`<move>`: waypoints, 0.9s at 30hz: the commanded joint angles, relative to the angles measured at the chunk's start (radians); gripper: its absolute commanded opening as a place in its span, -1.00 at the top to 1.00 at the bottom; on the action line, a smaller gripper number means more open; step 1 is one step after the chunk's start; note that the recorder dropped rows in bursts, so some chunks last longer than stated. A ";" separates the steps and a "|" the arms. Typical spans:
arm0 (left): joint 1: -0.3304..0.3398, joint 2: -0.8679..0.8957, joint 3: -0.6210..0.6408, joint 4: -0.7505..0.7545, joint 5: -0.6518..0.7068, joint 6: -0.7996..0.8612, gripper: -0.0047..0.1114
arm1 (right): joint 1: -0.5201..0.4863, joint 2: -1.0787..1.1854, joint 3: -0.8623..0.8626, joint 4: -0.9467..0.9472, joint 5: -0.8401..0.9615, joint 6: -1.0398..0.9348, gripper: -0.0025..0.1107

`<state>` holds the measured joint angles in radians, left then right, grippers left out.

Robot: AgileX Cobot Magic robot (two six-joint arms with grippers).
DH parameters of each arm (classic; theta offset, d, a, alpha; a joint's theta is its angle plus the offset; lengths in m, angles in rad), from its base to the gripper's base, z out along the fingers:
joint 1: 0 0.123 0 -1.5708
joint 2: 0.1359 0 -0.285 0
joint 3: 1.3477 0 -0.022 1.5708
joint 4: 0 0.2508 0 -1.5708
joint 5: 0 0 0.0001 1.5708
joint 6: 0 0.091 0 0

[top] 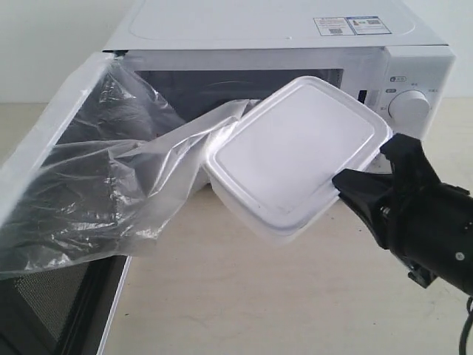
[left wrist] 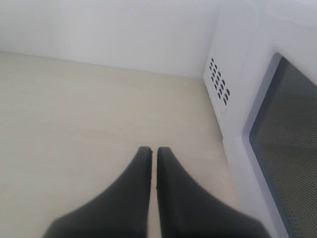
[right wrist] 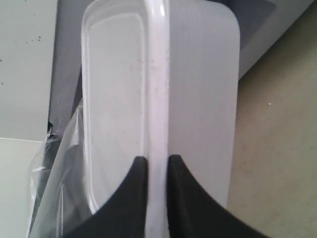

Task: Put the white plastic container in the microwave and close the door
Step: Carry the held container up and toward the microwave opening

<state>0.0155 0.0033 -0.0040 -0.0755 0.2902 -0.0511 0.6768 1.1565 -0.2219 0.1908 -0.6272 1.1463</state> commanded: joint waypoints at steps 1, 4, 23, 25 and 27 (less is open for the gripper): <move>0.000 -0.003 0.004 -0.010 -0.006 -0.008 0.84 | 0.002 0.126 0.001 -0.023 -0.190 0.083 0.96; 0.000 -0.003 0.004 -0.010 -0.006 -0.008 0.84 | 0.002 0.231 0.001 -0.021 -0.296 0.132 0.96; 0.000 -0.003 0.004 -0.010 -0.006 -0.008 0.84 | 0.255 0.605 -0.206 0.405 -0.573 0.053 0.96; 0.000 -0.003 0.004 -0.010 -0.006 -0.008 0.84 | 0.269 0.629 -0.234 0.436 -0.574 0.072 0.96; 0.000 -0.003 0.004 -0.010 -0.006 -0.008 0.84 | 0.281 0.654 -0.267 0.454 -0.574 0.074 0.96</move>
<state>0.0155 0.0033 -0.0040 -0.0755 0.2902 -0.0511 0.9420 1.7842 -0.4492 0.6114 -1.1584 1.2143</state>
